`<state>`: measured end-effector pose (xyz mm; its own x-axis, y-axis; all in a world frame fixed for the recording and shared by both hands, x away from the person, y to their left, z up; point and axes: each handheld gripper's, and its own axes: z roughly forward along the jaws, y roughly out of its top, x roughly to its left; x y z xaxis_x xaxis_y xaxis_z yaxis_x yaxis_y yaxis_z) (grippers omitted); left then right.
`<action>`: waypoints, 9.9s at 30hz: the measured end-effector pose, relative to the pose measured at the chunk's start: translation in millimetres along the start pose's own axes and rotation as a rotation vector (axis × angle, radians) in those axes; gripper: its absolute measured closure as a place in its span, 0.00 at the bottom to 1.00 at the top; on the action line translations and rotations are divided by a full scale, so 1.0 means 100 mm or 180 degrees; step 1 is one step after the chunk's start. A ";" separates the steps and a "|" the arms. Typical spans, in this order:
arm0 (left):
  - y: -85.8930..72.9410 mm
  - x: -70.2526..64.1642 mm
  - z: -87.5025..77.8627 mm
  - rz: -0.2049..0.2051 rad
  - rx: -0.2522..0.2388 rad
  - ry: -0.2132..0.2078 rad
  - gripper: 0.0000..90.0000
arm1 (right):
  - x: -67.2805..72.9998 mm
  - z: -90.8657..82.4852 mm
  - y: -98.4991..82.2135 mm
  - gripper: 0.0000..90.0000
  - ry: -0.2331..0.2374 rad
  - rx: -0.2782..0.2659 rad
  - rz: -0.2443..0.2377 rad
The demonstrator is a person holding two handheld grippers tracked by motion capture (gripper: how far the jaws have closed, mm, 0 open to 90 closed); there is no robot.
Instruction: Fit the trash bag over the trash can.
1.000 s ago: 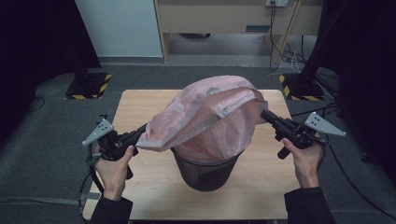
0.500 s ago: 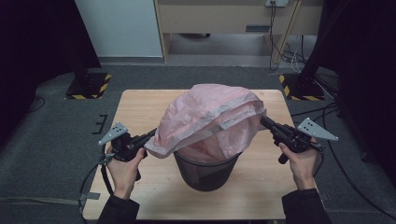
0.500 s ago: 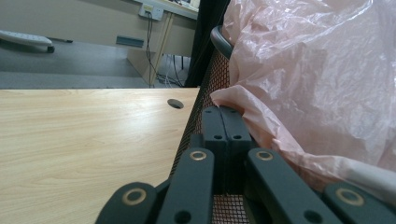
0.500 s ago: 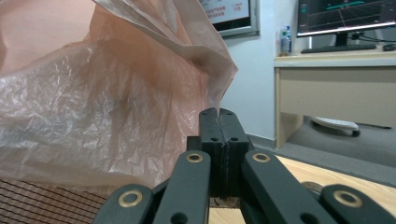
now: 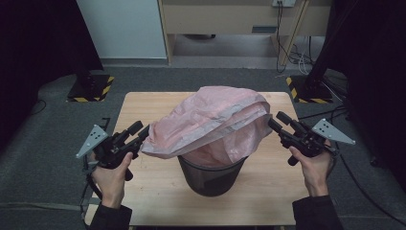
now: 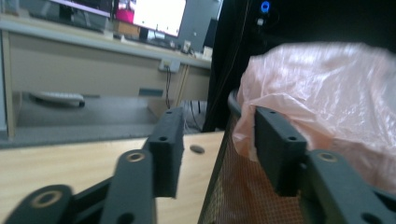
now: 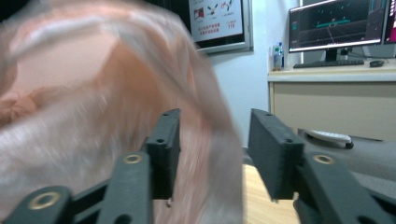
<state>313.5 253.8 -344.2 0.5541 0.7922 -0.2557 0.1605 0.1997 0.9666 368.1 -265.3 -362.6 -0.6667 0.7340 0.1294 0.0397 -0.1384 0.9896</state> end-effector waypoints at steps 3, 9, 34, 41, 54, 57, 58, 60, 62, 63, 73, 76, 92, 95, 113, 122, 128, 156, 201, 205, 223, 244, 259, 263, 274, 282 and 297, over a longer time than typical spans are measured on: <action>0.10 -0.03 -0.04 0.0077 -0.0114 -0.0057 0.54 | 0.03 -0.01 0.08 0.49 0.0008 -0.0048 -0.0032; 0.25 -0.23 -0.05 0.0174 -0.0203 -0.0191 0.51 | 0.15 -0.02 0.22 0.49 0.0110 -0.0162 -0.0099; 0.46 -1.06 0.61 0.0604 0.0302 -0.0756 0.47 | 0.52 0.44 0.32 0.51 0.0565 -0.0063 -0.0082; 0.32 -1.12 0.69 0.0597 0.0535 -0.0889 0.45 | 0.63 0.57 0.33 0.53 0.0661 -0.0033 -0.0087; 0.23 -1.15 0.74 0.0586 0.0750 -0.0866 0.99 | 0.71 0.53 0.40 0.86 0.0736 -0.0159 -0.0097; 0.24 -1.10 0.72 0.0450 0.0723 -0.0871 1.00 | 0.70 0.50 0.39 0.98 0.0745 -0.0139 -0.0120; 0.25 -1.07 0.71 0.0396 0.0715 -0.0892 1.00 | 0.69 0.49 0.38 1.00 0.0760 -0.0123 -0.0123; 0.25 -1.02 0.69 0.0257 0.0663 -0.0911 1.00 | 0.68 0.47 0.37 1.00 0.0777 -0.0069 -0.0149; 0.26 -0.95 0.66 0.0130 0.0617 -0.0920 1.00 | 0.68 0.44 0.36 1.00 0.0797 -0.0024 -0.0172; 0.26 -0.92 0.63 0.0066 0.0589 -0.0918 1.00 | 0.67 0.41 0.35 1.00 0.0810 -0.0017 -0.0176; 0.22 -0.50 0.35 -0.0278 0.0384 -0.0552 1.00 | 0.61 0.16 0.28 1.00 0.0901 0.0197 -0.0154; 0.13 -0.43 0.25 -0.0310 0.0362 -0.0464 1.00 | 0.64 0.10 0.25 1.00 0.0938 0.0260 -0.0158; -0.20 -0.38 0.09 -0.0249 0.0271 -0.0216 1.00 | 0.57 -0.11 0.14 1.00 0.0840 0.0486 -0.0062; -0.25 -0.39 0.07 -0.0282 0.0224 -0.0256 1.00 | 0.55 -0.16 0.14 1.00 0.0878 0.0512 -0.0027; -0.40 -0.48 0.02 -0.0117 0.0261 -0.0267 1.00 | 0.58 -0.21 0.01 1.00 0.1039 0.0816 -0.0065; -0.47 -0.48 -0.01 -0.0066 0.0305 -0.0328 1.00 | 0.56 -0.20 -0.13 1.00 0.0946 0.1120 -0.0234; -0.50 -0.48 0.01 -0.0058 0.0309 -0.0357 1.00 | 0.55 -0.13 -0.27 1.00 0.0902 0.1049 -0.0177; -0.39 -0.37 0.01 -0.0082 0.0205 -0.0396 0.81 | 0.59 -0.17 0.34 0.89 0.0998 -0.0195 0.0089; 0.44 -0.81 0.57 0.0580 0.0275 -0.0467 1.00 | 0.64 0.01 0.41 1.00 0.0715 0.0034 -0.0052; 0.40 -0.63 0.50 0.0353 0.0253 -0.0313 1.00 | 0.57 -0.06 0.37 1.00 0.0631 0.0104 -0.0042; -0.13 -0.05 0.20 -0.0225 0.0394 0.0143 1.00 | 0.32 -0.28 0.10 1.00 0.0399 0.0630 0.0157; -0.57 -0.03 0.25 -0.0314 0.0432 -0.0246 0.97 | 0.19 -0.30 -0.11 0.76 0.0220 0.0405 0.0124; -0.58 -0.16 0.23 -0.0284 0.0418 -0.0419 0.98 | 0.27 -0.10 0.07 0.40 0.0538 -0.0082 0.0269; -0.57 -0.17 0.24 -0.0279 0.0381 -0.0435 0.98 | 0.29 0.01 0.01 0.66 0.0756 -0.0037 0.0385; -0.52 -0.17 0.20 -0.0295 0.0272 -0.0404 1.00 | 0.24 -0.23 0.03 1.00 0.0981 0.0218 0.0307; -0.58 -0.14 0.26 -0.0297 0.0358 -0.0300 1.00 | 0.15 -0.25 -0.18 1.00 0.0653 0.0757 0.0025; -0.71 -0.12 0.31 -0.0225 0.0558 -0.0172 1.00 | 0.15 -0.15 -0.43 1.00 0.0579 0.1198 -0.0058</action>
<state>321.4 212.5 -410.2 0.5788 0.7467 -0.3278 0.3377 0.1464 0.9298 345.4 -258.4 -404.7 -0.7891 0.6000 0.1319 0.2736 0.1510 0.9499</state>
